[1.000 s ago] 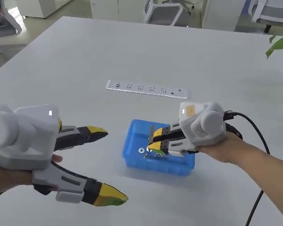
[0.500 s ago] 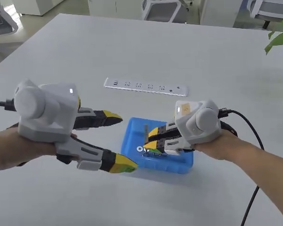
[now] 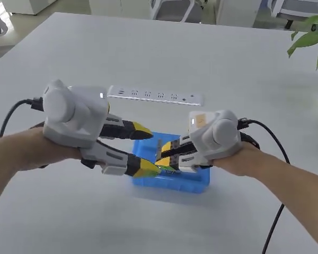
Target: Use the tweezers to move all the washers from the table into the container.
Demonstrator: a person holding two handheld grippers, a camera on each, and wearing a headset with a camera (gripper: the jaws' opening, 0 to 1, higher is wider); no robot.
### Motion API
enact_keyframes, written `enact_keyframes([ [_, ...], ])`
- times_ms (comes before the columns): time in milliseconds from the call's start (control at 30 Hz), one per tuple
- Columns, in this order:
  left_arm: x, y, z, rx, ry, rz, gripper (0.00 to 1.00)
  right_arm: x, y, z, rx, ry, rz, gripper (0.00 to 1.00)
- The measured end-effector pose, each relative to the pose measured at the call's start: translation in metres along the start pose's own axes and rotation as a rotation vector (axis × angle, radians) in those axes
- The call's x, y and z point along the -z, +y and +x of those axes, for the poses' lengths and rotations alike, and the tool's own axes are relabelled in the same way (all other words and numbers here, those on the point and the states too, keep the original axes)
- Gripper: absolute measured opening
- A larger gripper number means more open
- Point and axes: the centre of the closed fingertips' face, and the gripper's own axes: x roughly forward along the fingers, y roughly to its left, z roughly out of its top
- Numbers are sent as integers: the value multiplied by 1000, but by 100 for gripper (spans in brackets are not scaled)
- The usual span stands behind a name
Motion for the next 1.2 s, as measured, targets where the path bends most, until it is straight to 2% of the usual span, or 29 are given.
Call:
enact_keyframes([
  [267, 0, 9, 8, 16, 25, 43, 27, 1, 0, -1, -3, 4, -10, 9],
  [467, 0, 16, 13, 18, 48, 86, 19, 1, 2, -2, -7, 9, -18, 9],
  [700, -1, 16, 18, 33, 58, 111, 9, 1, 2, -1, -12, 14, -27, 9],
  [1200, -1, 19, 18, 48, 76, 145, 6, 2, 2, 0, -13, 36, -36, 11],
])
